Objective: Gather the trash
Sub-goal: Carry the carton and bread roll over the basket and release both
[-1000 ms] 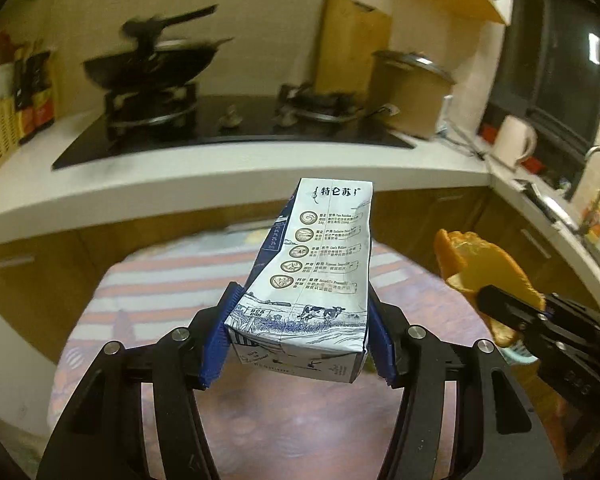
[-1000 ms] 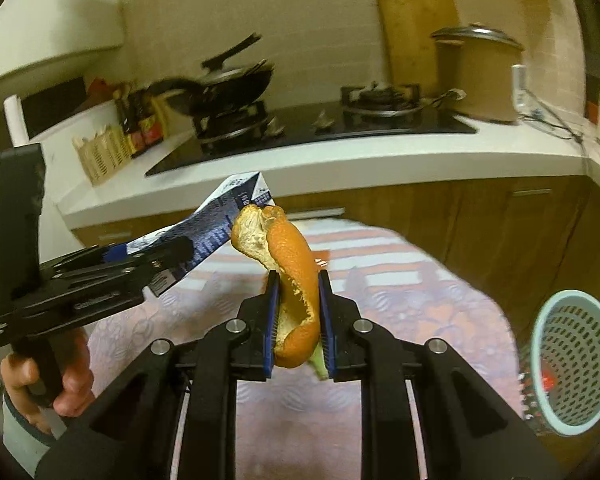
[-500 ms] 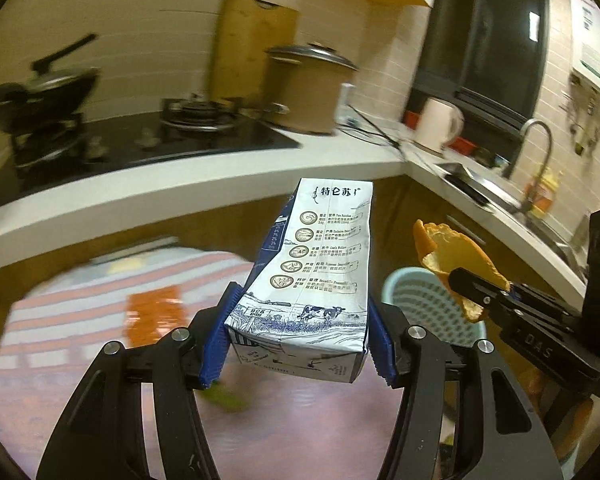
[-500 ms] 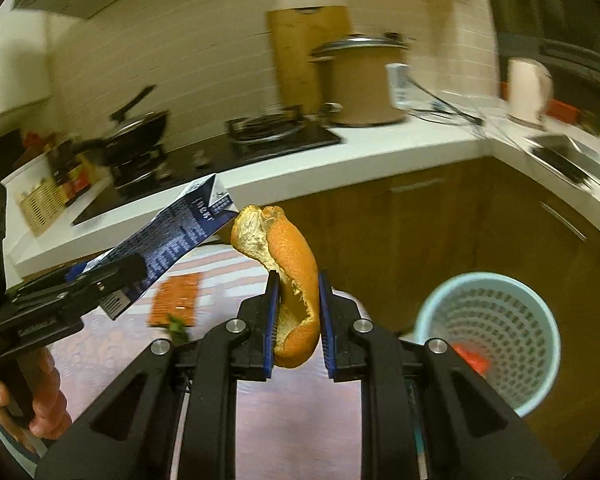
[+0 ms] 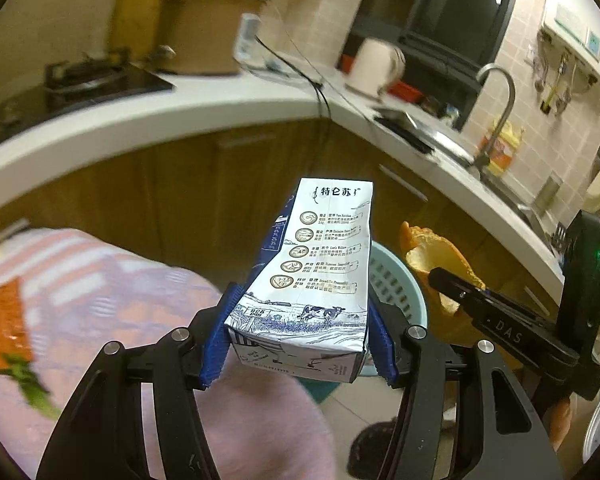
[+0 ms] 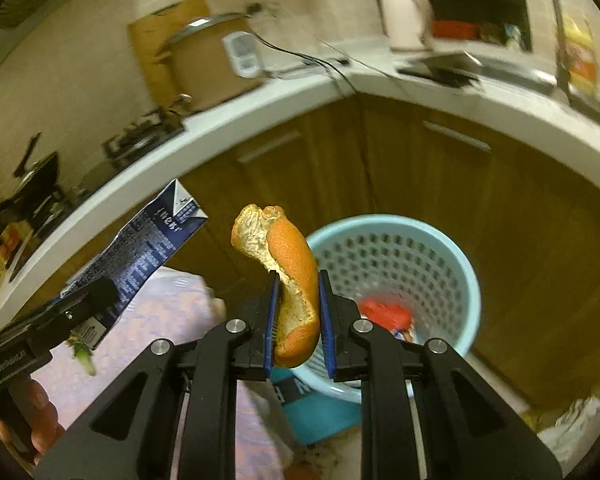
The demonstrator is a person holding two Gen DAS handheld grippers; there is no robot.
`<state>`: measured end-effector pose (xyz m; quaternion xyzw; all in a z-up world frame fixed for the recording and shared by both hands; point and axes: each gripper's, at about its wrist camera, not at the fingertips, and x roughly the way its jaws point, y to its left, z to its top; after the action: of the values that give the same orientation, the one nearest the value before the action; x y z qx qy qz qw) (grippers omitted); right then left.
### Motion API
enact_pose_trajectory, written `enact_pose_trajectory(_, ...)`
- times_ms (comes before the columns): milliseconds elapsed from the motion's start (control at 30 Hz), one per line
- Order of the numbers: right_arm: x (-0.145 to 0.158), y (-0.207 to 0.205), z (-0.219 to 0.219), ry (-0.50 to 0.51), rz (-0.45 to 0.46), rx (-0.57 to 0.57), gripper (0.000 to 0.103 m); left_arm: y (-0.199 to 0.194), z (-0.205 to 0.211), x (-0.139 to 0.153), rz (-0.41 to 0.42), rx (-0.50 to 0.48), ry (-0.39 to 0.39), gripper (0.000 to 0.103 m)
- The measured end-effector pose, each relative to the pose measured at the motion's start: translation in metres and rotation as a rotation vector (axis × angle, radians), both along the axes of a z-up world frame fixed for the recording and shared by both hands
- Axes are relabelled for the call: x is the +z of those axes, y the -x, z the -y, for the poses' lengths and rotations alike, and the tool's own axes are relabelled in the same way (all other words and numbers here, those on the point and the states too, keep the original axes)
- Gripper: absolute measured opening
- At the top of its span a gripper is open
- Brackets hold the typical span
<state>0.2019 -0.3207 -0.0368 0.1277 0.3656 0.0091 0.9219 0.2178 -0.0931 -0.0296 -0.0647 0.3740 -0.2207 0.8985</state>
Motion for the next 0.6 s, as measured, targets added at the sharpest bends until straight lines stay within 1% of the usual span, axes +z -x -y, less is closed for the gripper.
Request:
enact_pose_trajectory(200, -0.038, -0.013, 0.034, -0.027, -0.105, -0.042, 0.016, -0.023, 0.048, -0.036, -0.077, -0.046, -0.044, 0.056)
enact_pose_trajectory(300, -0.051, -0.018, 0.044, -0.044, -0.139, -0.057, 0.016, -0.030, 0.062, -0.049, -0.100, -0.060, -0.064, 0.056)
enact_pose_trajectory(367, -0.058, -0.022, 0.049, -0.061, -0.156, -0.068, 0.018, -0.034, 0.070, -0.056, -0.111, -0.068, -0.073, 0.056)
enact_pose_trajectory(467, -0.067, -0.028, 0.054, -0.062, -0.178, -0.088, 0.019, -0.040, 0.078, -0.066, -0.130, -0.089, -0.059, 0.057)
enact_pose_trajectory(500, -0.072, -0.031, 0.057, -0.068, -0.192, -0.090, 0.021, -0.042, 0.078, -0.068, -0.137, -0.087, -0.057, 0.058)
enact_pose_trajectory(533, -0.078, -0.034, 0.060, -0.080, -0.211, -0.092, 0.024, -0.046, 0.079, -0.072, -0.147, -0.080, -0.052, 0.066)
enact_pose_trajectory(600, -0.086, -0.038, 0.067, -0.094, -0.233, -0.098, 0.027, -0.050, 0.077, -0.076, -0.163, -0.065, -0.040, 0.071)
